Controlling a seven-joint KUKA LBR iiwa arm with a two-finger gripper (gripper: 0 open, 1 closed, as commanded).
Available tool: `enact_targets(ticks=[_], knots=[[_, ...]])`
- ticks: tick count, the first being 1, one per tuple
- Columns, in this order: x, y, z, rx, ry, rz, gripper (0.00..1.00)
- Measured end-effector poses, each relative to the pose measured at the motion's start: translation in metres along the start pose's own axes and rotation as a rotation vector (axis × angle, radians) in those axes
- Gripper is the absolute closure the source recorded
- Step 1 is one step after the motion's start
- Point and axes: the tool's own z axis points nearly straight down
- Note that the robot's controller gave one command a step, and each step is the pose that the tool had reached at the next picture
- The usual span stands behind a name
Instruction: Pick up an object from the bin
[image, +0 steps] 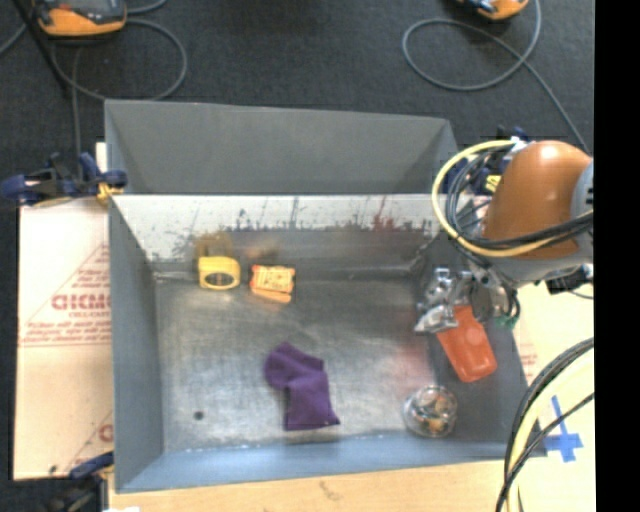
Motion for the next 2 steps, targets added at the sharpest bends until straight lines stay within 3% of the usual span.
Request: enact_targets(ticks=[1, 2], knots=[[0.009, 0.002, -0.027, 0.001, 0.008, 0.008, 1.0], [-0.002, -0.004, -0.071, 0.001, 0.005, 0.019, 1.0]])
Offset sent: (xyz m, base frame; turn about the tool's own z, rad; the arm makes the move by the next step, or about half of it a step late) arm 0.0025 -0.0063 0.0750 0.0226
